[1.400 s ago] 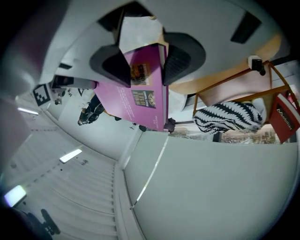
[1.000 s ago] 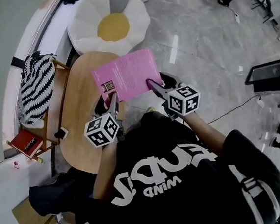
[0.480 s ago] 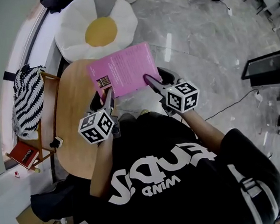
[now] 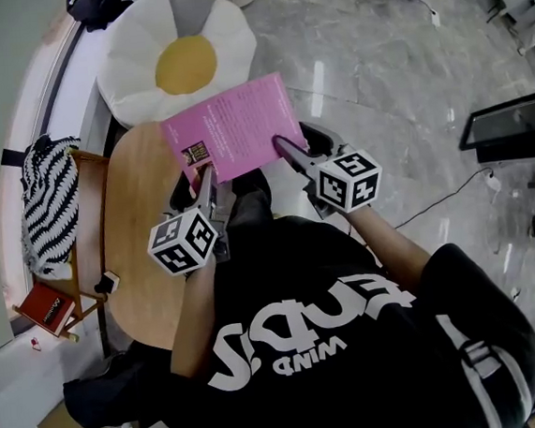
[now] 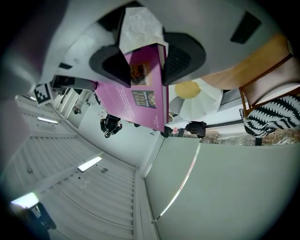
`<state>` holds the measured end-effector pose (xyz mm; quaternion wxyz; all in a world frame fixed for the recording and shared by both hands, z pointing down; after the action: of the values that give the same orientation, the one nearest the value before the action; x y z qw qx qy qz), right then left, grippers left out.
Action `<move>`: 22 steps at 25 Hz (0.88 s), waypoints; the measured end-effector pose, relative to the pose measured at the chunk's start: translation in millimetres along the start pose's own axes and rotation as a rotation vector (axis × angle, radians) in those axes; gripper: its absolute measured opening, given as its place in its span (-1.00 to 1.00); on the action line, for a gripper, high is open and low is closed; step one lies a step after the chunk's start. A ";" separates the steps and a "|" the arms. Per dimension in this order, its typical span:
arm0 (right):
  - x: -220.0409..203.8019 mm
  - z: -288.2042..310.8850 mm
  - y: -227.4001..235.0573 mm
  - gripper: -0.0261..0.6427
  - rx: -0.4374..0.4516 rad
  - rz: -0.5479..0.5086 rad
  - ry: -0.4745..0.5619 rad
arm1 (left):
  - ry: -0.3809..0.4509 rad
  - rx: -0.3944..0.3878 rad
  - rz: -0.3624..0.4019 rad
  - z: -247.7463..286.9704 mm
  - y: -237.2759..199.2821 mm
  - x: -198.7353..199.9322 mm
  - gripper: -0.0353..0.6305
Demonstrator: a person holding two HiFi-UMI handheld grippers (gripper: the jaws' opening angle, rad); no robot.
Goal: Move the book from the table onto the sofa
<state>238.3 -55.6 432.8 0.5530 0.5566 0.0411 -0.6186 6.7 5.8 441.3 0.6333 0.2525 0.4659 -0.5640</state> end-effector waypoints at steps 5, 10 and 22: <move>16.9 22.3 12.5 -0.25 -0.004 0.003 0.004 | -0.002 -0.002 -0.007 28.1 -10.1 11.5 -0.21; 40.6 45.6 32.1 -0.26 -0.003 0.017 0.009 | -0.002 -0.004 0.006 62.2 -15.2 30.3 -0.21; 107.2 140.0 67.4 -0.26 -0.021 0.027 -0.014 | -0.019 -0.008 -0.008 160.5 -63.2 82.8 -0.21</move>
<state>222.2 -243.3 444.9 0.5673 0.5470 0.0362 -0.6146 -10.2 -184.5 452.2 0.6364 0.2427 0.4631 -0.5672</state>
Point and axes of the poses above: the fingertips, and each gripper's own axes: z forward along the fingers, y to its right, x out of its top, the point moved 5 cm from there along -z, backward along the fingers, and after that the axes turned 15 degrees about z, right-handed, at the moved point
